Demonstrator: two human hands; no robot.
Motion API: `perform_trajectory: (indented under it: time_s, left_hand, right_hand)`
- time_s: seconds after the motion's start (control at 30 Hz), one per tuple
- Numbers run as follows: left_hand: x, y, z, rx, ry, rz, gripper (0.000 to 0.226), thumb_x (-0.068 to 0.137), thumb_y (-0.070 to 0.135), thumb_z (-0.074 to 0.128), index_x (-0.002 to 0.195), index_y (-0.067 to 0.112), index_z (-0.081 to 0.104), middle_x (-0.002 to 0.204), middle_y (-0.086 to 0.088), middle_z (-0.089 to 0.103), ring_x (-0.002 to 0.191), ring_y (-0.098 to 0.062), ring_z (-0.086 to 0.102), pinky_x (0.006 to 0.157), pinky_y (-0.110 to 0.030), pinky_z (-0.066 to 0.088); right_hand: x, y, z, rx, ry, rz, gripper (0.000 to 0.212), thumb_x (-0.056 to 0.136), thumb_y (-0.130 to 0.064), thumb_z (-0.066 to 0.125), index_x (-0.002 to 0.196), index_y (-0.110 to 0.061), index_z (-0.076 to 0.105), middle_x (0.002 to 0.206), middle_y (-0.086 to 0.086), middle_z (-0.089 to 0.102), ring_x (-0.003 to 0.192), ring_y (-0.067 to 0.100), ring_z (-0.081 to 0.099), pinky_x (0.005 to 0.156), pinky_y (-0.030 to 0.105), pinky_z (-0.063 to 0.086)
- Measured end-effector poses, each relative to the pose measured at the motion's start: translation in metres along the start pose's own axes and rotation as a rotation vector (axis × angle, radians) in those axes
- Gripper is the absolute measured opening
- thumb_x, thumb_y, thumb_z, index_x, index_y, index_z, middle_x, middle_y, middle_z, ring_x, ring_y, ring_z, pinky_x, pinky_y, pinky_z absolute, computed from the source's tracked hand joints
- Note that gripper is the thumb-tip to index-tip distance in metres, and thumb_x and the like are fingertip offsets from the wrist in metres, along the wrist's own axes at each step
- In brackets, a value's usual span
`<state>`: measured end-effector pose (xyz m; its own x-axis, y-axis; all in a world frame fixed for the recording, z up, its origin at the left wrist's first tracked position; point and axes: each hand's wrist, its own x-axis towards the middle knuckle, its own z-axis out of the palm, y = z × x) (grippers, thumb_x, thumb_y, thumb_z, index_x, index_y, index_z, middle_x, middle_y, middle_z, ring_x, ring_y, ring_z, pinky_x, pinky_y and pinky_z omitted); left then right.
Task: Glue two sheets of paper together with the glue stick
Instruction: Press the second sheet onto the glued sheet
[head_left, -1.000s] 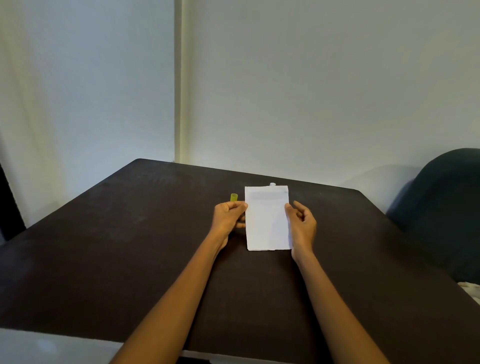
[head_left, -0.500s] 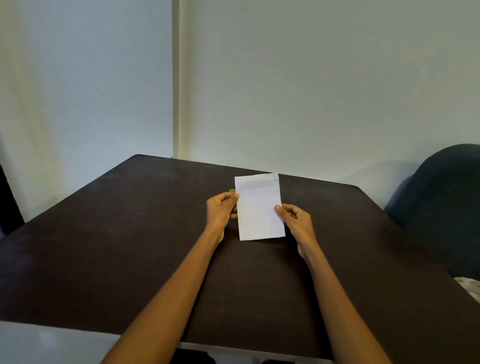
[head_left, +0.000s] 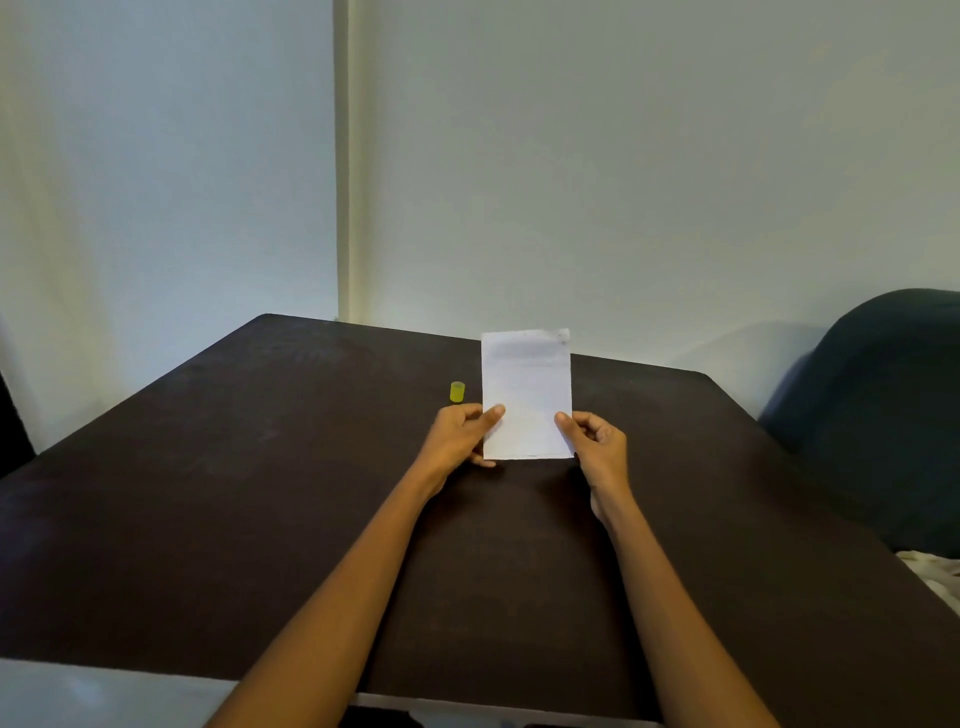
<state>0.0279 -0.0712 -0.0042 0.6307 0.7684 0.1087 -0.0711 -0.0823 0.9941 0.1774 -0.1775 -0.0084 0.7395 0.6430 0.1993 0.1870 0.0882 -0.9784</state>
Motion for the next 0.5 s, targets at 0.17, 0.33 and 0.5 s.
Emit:
perform_trajectory:
  time_s: [0.17,0.33,0.5]
  left_hand:
    - [0.0,-0.0034,-0.0005,0.034,-0.029,-0.016,0.015,0.086,0.024,0.064,0.084,0.01,0.068,0.086,-0.012,0.072,0.069,-0.022,0.072,0.056,-0.023,0.058]
    - [0.0027,-0.0056,-0.0004,0.019,0.077,-0.005,0.016,0.085,0.021,0.066,0.092,0.007,0.069,0.094,-0.01,0.071,0.079,-0.02,0.07,0.056,-0.025,0.059]
    - [0.0048,-0.0076,-0.0006,0.04,0.071,-0.013,0.017,0.083,0.019,0.068,0.086,0.002,0.07,0.094,-0.016,0.07,0.083,-0.024,0.068,0.056,-0.025,0.058]
  right_hand:
    - [-0.0006,0.0006,0.0005,-0.016,0.014,-0.028,0.016,0.081,-0.038,0.07,0.085,-0.022,0.071,0.078,-0.008,0.069,0.072,0.005,0.058,0.061,0.018,0.043]
    - [-0.0005,0.0009,0.0005,-0.124,-0.084,-0.005,0.048,0.077,-0.051,0.069,0.051,-0.02,0.043,0.055,0.003,0.037,0.055,0.016,0.032,0.054,0.029,0.029]
    - [-0.0029,-0.0039,-0.0054,-0.147,-0.173,0.011,0.04,0.082,-0.041,0.068,0.06,-0.014,0.047,0.062,0.009,0.034,0.056,0.015,0.031,0.054,0.028,0.028]
